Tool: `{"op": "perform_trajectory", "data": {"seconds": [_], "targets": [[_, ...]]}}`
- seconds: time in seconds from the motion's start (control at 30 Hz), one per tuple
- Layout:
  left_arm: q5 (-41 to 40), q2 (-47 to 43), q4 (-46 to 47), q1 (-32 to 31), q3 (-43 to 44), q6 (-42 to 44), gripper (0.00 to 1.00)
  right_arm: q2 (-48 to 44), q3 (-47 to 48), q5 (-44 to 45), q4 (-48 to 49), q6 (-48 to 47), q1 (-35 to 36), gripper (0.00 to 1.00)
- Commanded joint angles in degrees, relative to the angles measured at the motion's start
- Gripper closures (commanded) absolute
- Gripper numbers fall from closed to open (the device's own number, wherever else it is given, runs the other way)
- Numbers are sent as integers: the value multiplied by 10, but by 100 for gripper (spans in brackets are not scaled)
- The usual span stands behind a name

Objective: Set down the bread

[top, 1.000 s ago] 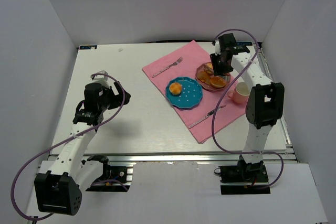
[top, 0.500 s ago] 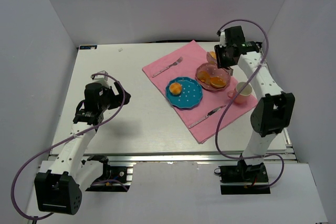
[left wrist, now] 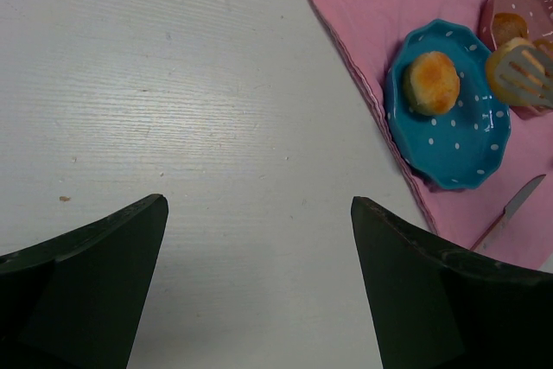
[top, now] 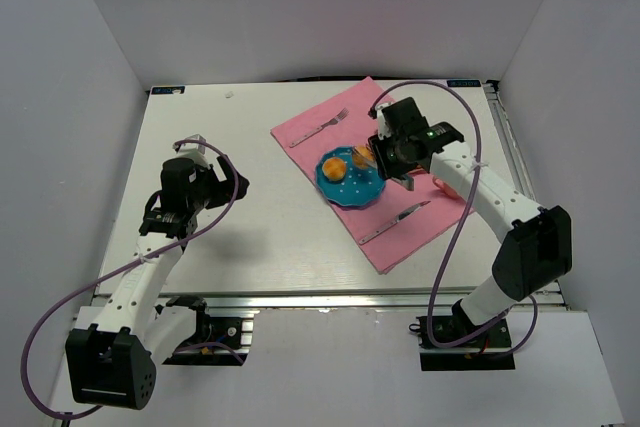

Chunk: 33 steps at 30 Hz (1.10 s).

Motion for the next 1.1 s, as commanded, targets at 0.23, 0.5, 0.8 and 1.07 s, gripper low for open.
{"op": "perform_trajectory", "data": {"seconds": [0.23,0.5,0.8,1.07], "targets": [[-7,-7,-2,-2,0,4,2,-9,-36,20,37,32,23,53],[-6,-4,-2,-2,0,4,2,0,-38,29,35,32,25,50],[-4,-1,0,-2,0,4,2,-5,-24,30,22,31,25,40],[-4,-1,0,-2,0,4,2,-26,-13,38,15,32,25,39]]}}
